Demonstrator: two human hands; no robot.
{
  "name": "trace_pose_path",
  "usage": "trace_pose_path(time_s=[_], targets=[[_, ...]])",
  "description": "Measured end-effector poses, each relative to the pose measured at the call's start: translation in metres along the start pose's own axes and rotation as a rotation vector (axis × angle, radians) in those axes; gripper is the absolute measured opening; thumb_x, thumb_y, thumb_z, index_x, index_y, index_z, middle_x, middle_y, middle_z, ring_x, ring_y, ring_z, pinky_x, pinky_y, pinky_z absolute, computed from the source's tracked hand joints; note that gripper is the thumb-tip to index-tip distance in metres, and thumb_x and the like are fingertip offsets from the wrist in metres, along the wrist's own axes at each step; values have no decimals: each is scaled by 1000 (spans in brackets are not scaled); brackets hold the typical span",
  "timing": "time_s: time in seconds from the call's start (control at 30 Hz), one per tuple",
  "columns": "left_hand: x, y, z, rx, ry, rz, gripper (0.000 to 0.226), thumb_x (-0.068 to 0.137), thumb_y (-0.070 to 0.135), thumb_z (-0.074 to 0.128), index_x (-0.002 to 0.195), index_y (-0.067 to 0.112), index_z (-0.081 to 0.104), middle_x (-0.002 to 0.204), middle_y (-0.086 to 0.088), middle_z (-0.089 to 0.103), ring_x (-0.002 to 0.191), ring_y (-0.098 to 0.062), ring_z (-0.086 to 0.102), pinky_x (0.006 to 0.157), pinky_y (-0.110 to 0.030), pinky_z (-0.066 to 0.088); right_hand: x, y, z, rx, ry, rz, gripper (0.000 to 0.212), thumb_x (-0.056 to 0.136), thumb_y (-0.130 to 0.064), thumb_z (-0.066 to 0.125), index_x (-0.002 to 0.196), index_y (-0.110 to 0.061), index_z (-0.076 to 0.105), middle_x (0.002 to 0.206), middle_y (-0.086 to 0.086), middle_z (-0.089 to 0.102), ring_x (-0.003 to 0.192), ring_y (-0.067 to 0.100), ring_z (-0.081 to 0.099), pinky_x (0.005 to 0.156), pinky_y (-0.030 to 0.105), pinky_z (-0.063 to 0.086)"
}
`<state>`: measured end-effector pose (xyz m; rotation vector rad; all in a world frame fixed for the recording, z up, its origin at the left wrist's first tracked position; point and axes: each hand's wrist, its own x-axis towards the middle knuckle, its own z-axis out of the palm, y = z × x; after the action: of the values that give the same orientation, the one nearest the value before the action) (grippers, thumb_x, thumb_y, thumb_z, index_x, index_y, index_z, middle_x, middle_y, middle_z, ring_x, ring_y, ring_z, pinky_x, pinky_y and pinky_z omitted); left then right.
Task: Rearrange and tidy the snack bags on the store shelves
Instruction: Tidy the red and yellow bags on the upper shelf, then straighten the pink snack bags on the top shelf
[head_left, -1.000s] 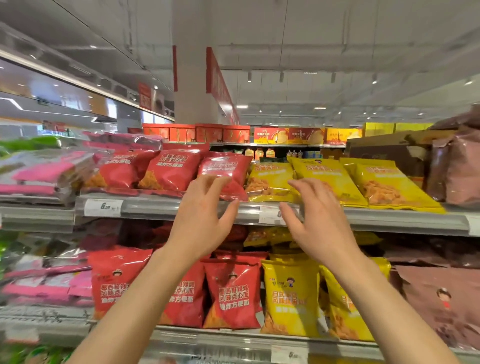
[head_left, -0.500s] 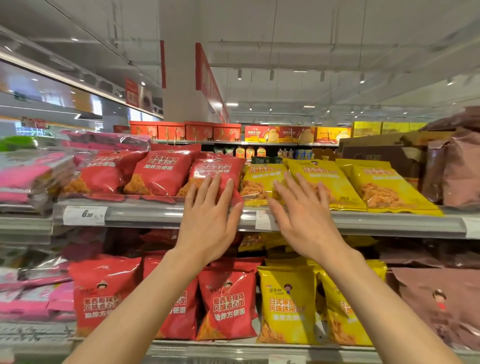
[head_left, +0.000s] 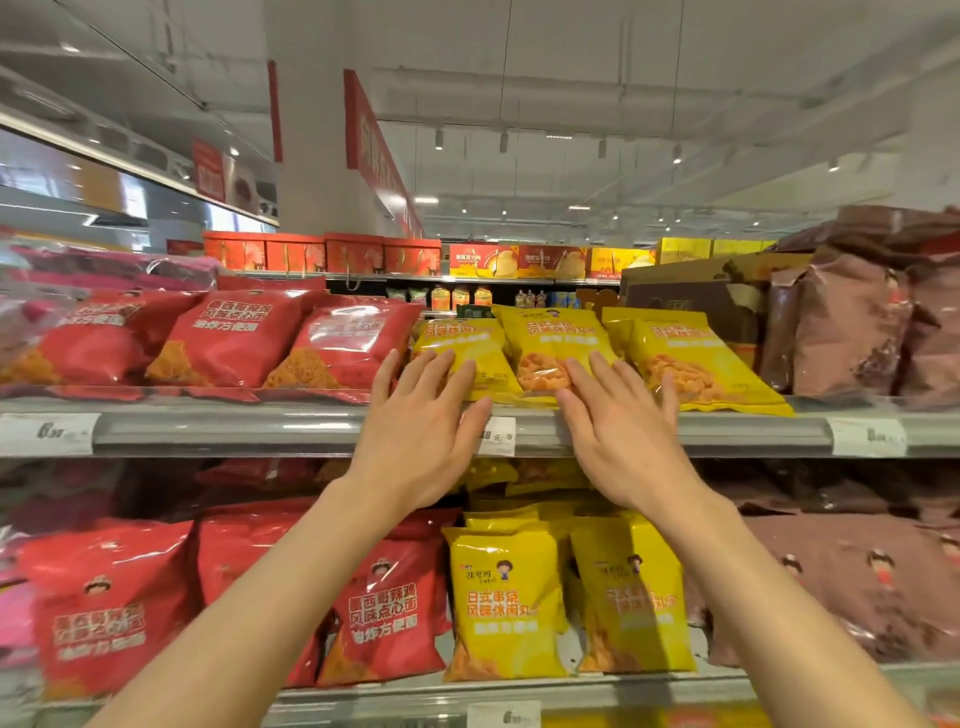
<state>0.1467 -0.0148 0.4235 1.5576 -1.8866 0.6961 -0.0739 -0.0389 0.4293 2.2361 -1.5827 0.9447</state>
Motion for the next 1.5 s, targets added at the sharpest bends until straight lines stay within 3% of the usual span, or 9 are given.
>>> trace_pose_path(time_s=[0.07,0.2,0.3,0.63,0.77,1.0,1.23,1.5], targets=[[4,16,1,-25,1,20,76,97,60,6,159,26,34,166,-5,33,157,-23,21,128,-50,3,-1,15,-5,32,73,2,60,108,-54,19,162,-29,29,174,-2,14,161,21,4,127,56,-8],[14,53,12,-63,-34,122,73,97,60,3,161,31,25,169,2,26,158,-19,16,127,-50,3,-6,52,-16,28,170,190,68,104,-60,18,155,-23,41,172,7,21,160,28,11,124,60,-4],[19,65,19,-50,-33,109,74,97,59,2,161,31,26,169,6,27,157,-17,19,126,-48,3,-9,66,-16,13,91,230,70,104,-61,12,160,-25,34,172,6,22,159,26,14,125,62,-5],[17,61,23,-86,20,125,69,102,56,15,158,23,37,163,1,39,155,-19,26,124,-43,10,-10,62,-12,12,39,194,67,107,-57,19,165,-24,21,174,5,11,160,24,4,125,59,-6],[16,61,26,-71,62,121,65,103,54,22,154,20,43,159,-4,46,151,-24,34,121,-42,13,-13,65,-5,-10,58,172,70,106,-60,21,166,-24,13,175,1,2,161,23,-3,126,58,-9],[12,67,25,-96,59,73,67,101,56,22,156,23,40,161,-3,42,154,-23,28,125,-44,8,-19,75,-6,129,94,90,70,106,-59,30,166,-27,14,175,0,-2,161,18,-9,126,51,-13],[-9,137,30,-233,145,51,60,102,50,43,154,19,44,160,-6,42,150,-26,35,121,-50,30,-53,134,-22,389,219,-78,70,99,-60,52,160,-30,33,173,-3,15,160,14,11,129,40,17],[-32,291,71,-422,107,-138,60,99,51,47,152,23,46,149,3,49,141,-15,44,116,-34,38,-112,267,-58,555,128,-18,61,93,-55,58,147,-28,52,151,-9,49,143,8,40,116,22,28]])
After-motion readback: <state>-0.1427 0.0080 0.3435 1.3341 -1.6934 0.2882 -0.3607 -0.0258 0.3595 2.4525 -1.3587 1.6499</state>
